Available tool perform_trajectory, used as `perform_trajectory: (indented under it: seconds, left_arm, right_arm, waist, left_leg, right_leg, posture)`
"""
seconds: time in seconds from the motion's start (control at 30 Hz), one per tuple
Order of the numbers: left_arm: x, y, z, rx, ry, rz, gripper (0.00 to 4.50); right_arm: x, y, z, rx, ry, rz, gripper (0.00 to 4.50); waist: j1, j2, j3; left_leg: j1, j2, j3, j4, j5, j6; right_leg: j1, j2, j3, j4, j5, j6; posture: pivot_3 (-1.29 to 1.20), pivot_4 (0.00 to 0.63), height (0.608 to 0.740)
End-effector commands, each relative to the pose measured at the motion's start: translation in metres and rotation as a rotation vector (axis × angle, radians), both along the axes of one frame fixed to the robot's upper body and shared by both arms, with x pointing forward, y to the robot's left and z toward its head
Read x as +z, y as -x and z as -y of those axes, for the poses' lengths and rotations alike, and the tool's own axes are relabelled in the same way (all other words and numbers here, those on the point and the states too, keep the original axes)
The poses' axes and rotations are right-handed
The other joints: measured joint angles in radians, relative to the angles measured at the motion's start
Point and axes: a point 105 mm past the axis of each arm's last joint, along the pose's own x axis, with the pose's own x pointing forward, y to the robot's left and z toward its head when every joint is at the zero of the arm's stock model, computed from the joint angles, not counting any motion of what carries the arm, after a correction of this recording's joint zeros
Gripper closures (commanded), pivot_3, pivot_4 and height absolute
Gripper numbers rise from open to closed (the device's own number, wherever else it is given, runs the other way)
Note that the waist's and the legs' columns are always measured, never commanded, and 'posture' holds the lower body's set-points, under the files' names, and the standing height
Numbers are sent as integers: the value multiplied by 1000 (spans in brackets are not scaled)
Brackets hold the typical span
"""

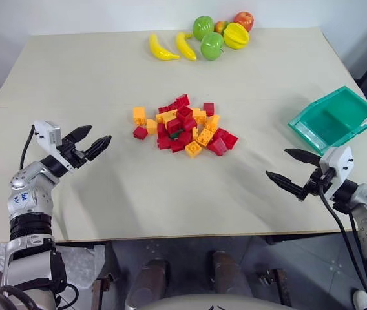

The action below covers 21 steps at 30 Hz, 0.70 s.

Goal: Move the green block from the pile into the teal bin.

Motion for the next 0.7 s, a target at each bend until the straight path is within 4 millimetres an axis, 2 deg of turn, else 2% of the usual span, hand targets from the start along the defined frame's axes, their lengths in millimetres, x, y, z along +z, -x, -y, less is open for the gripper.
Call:
perform_trajectory:
  seconds: [0.03, 0.13, 0.3, 0.5, 0.6, 0.7]
  left_arm:
    - [15, -2, 1, -10, -36, 75, 0]
    - [19, -5, 0, 20, 15, 83, 0]
    - [21, -9, -4, 48, -12, 84, 0]
    - [23, -9, 7, -20, -27, 89, 0]
    - [22, -3, 19, -111, -62, 107, 612]
    - [21, 9, 36, -250, -112, 119, 1526]
  right_arm:
    - [16, 2, 4, -4, 3, 34, 37]
    - [16, 5, 0, 15, -7, -3, 37]
    - [20, 8, -10, 29, -25, -2, 37]
    - [22, 10, -18, 43, -33, 4, 37]
    - [25, 11, -25, 62, -37, 11, 0]
    - [27, 11, -32, 83, -46, 20, 0]
  waist:
    - [0, 0, 0]
    - [-1, 0, 0]
    - [0, 0, 0]
    - [1, 0, 0]
    - [1, 0, 0]
    - [-1, 0, 0]
  left_leg:
    - [0, 0, 0, 0, 0, 0]
    - [0, 0, 0, 0, 0, 0]
    - [0, 0, 0, 0, 0, 0]
    - [0, 0, 0, 0, 0, 0]
    - [0, 0, 0, 0, 0, 0]
    - [0, 0, 0, 0, 0, 0]
  right_leg:
    - [0, 0, 0, 0, 0, 0]
    - [0, 0, 0, 0, 0, 0]
    - [0, 0, 0, 0, 0, 0]
    - [0, 0, 0, 0, 0, 0]
    - [0, 0, 0, 0, 0, 0]
    - [0, 0, 0, 0, 0, 0]
  posture:
    - [0, 150, 740]
    - [0, 150, 740]
    - [0, 150, 740]
    - [0, 150, 740]
    - [0, 150, 740]
    - [0, 150, 740]
